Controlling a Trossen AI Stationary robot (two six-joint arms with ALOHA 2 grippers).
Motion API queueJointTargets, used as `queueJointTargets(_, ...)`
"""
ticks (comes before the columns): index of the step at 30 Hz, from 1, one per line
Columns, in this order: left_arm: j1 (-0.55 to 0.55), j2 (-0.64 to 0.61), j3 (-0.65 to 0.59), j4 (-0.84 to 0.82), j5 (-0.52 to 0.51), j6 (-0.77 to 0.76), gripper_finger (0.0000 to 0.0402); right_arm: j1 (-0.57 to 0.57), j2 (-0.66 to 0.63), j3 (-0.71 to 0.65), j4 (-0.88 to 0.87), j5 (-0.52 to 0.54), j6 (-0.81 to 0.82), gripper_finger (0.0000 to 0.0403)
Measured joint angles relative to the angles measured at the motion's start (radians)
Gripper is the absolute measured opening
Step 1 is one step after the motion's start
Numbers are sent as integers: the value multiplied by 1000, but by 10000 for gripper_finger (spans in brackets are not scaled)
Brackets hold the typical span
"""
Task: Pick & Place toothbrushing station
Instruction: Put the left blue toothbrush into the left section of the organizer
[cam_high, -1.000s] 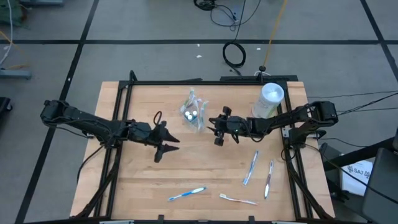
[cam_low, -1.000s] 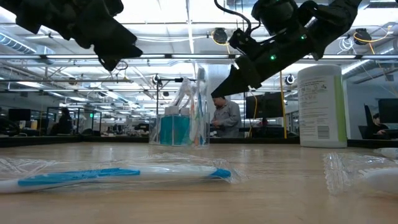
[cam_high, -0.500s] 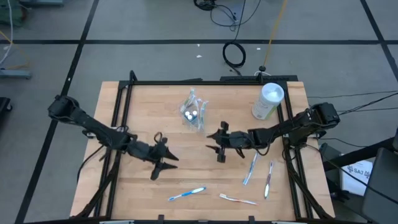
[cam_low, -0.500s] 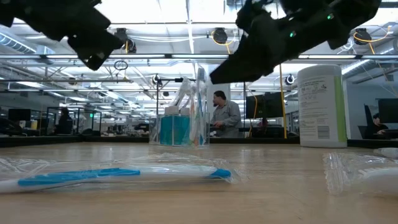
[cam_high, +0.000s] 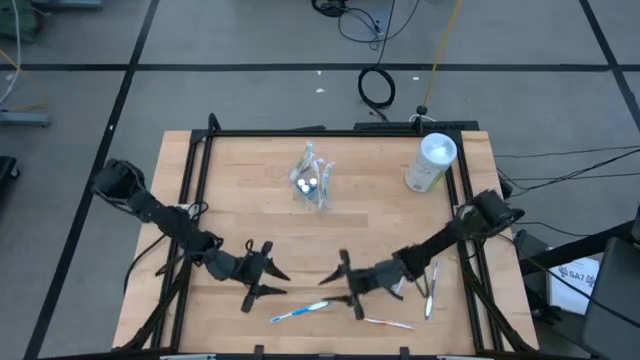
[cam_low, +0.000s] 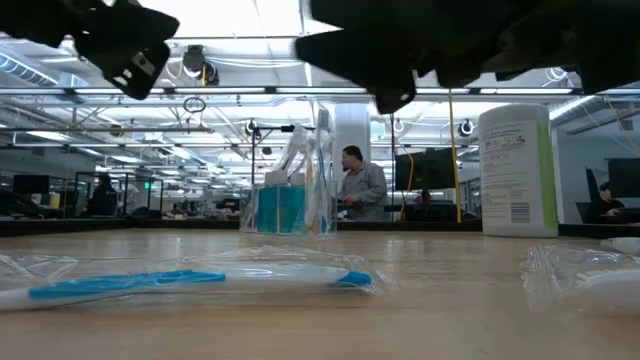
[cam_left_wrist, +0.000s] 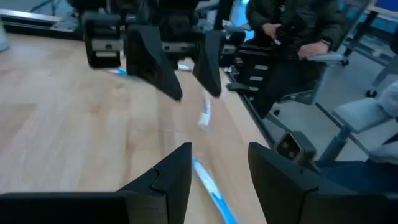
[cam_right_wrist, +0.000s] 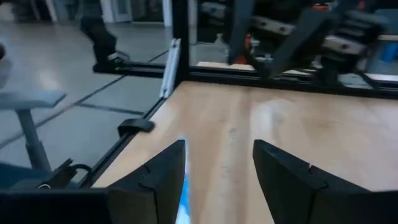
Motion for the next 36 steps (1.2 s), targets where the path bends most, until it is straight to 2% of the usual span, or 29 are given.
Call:
queueJointTargets(3,-42,20,0,5,-56,27,161,18,94,109,-60,-3,-14,190)
queueJointTargets(6,-78,19,0,7,-129,57,161,27,162,210,-222,-12,-32,203)
queueJointTargets(9,-102,20,0,4,-160,55,161,24,199,274,-317,-73,2,221)
queueJointTargets(13,-124,20,0,2,-162,47,161,9,223,296,-357,-80,8,241)
queueJointTargets(17,-132,20,0,0,-162,29,161,-10,240,295,-451,-80,37,242)
queueJointTargets(26,-132,20,0,0,-162,34,161,-24,284,296,-459,-83,-14,196)
queueJointTargets(36,-129,20,0,60,-169,6,161,-60,285,296,-466,-188,32,97)
